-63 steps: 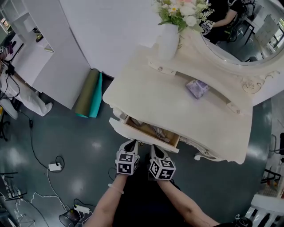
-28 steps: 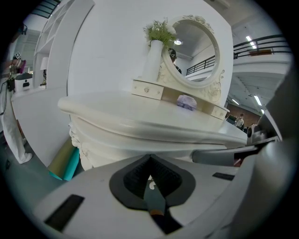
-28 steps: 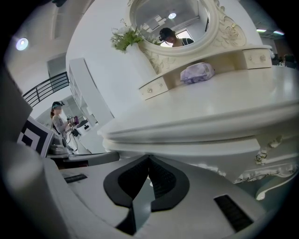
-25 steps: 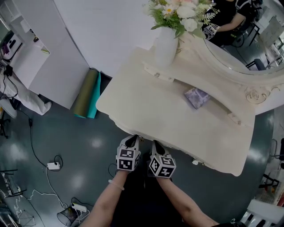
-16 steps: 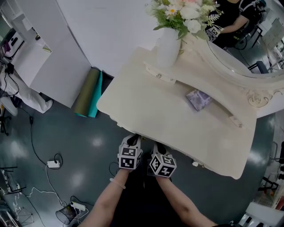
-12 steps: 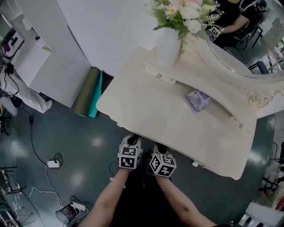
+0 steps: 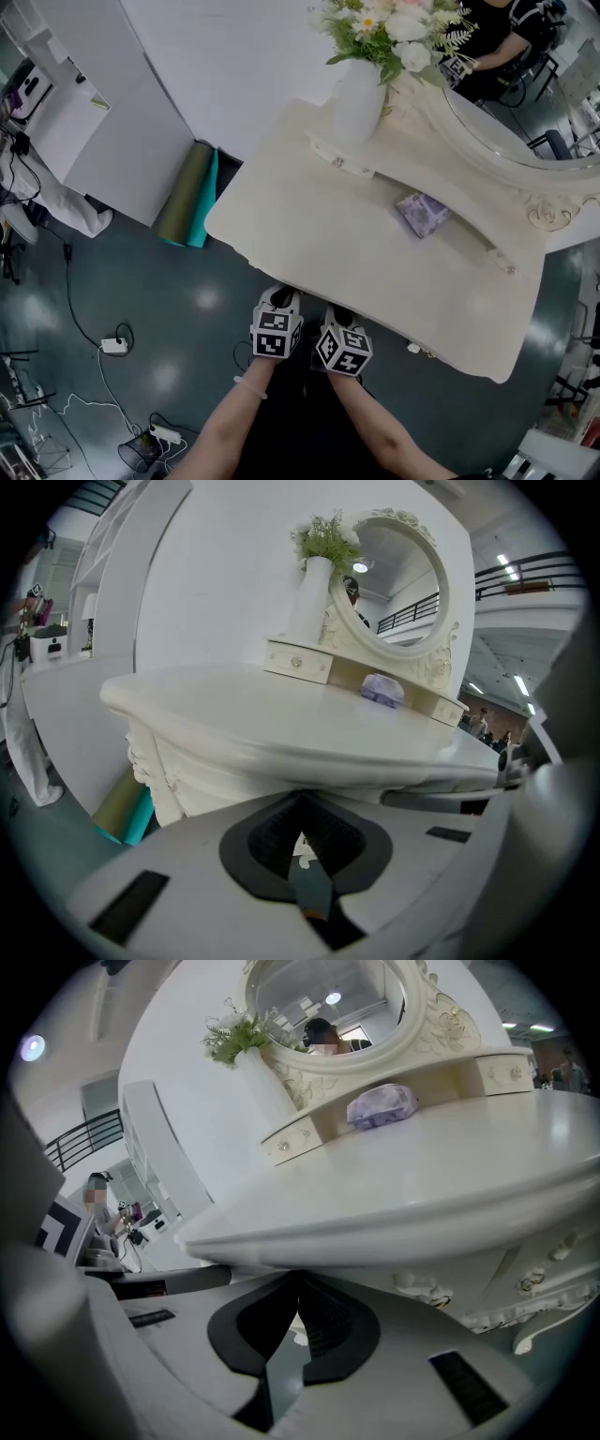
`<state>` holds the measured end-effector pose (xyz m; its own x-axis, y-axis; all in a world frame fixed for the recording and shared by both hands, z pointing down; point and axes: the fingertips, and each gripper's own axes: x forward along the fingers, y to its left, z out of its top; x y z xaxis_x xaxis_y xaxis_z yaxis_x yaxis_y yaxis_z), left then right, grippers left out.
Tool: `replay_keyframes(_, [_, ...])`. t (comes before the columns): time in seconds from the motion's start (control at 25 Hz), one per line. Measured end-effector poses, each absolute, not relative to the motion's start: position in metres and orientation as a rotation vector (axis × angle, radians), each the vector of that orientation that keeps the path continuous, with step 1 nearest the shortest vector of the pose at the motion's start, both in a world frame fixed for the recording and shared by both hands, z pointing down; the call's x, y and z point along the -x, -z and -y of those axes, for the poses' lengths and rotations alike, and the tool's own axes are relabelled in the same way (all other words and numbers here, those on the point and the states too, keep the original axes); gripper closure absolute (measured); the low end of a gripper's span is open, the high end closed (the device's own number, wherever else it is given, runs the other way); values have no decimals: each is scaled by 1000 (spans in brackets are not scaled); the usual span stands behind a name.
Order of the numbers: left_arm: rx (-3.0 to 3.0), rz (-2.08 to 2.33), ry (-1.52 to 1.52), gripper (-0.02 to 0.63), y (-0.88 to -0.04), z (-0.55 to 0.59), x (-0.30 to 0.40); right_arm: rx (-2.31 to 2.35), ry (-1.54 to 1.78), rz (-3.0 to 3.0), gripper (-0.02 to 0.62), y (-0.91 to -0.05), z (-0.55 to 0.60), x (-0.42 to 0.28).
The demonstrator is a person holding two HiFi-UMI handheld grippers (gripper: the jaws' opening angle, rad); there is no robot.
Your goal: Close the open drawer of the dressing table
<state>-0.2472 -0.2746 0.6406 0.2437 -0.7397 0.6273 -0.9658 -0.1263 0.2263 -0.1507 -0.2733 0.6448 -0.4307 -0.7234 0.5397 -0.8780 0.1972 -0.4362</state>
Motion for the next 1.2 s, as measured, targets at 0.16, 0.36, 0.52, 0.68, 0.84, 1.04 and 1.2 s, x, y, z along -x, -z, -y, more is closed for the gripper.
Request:
replay_keyframes(0.16, [-1915, 1550, -484, 583, -641, 275, 247, -1532, -1045, 2255, 569, -645, 273, 151])
replay_keyframes(0.36, [-1921, 1549, -507, 581, -639, 274, 247, -1504, -1015, 2264, 569, -645, 273, 152])
replay_keyframes(0.52, [-1932, 1544, -500, 581, -634, 268, 247, -1515, -996, 2257, 569, -643, 268, 149])
replay_keyframes(0.68, [-1934, 1537, -508, 581, -635, 253, 248, -1518, -990, 2256, 569, -642, 255, 148])
replay_keyframes(0.84, [-1942, 1531, -514, 581, -633, 236, 249, -1526, -985, 2257, 569, -639, 240, 148])
replay_keyframes(1.04, [-1969, 1517, -519, 581, -627, 212, 249, -1538, -978, 2257, 569, -633, 215, 147])
replay_keyframes(1.2, [-1986, 1516, -505, 581, -621, 191, 250, -1553, -990, 2271, 569, -626, 193, 145])
